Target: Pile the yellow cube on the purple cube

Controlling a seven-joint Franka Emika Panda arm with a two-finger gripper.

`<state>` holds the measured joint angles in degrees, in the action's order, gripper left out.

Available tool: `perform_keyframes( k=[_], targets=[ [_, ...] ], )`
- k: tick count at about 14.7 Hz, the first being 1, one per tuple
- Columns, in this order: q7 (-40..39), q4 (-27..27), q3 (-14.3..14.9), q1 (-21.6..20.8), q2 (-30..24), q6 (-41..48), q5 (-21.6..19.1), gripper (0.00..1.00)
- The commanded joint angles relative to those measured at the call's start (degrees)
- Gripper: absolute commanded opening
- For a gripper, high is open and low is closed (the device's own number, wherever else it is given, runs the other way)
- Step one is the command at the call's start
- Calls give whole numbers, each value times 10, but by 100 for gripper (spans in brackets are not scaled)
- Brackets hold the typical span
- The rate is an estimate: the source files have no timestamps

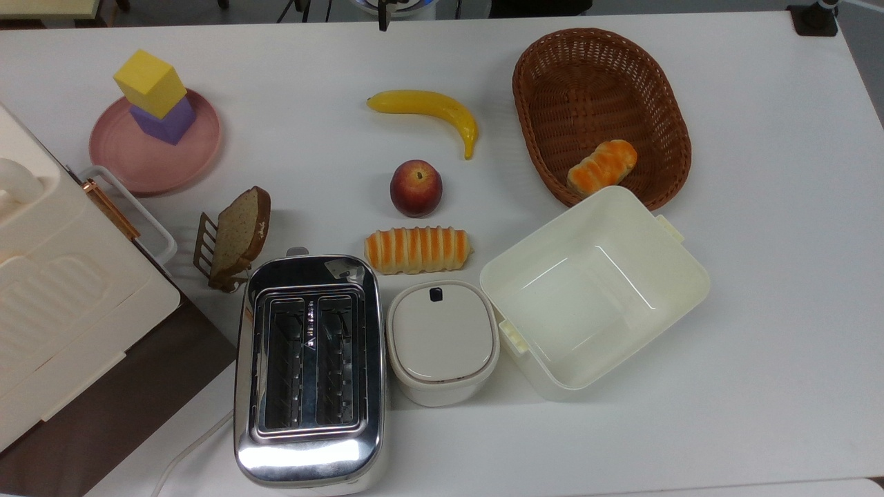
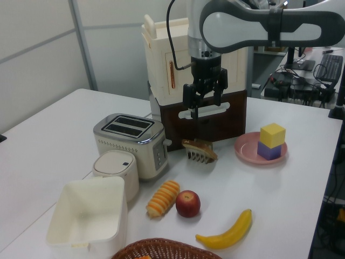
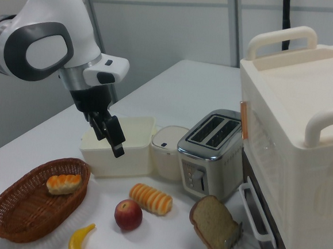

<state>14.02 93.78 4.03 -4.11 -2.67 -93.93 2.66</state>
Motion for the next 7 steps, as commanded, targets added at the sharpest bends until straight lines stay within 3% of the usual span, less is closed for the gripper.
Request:
perform_keyframes(
  k=[1,3,7],
  targets=[
    [-47,-15,32,-18,3,17,-8,100],
    [-51,-16,52,-32,3,15,-7,100],
    [-51,-16,54,-34,4,14,-8,100]
  ],
)
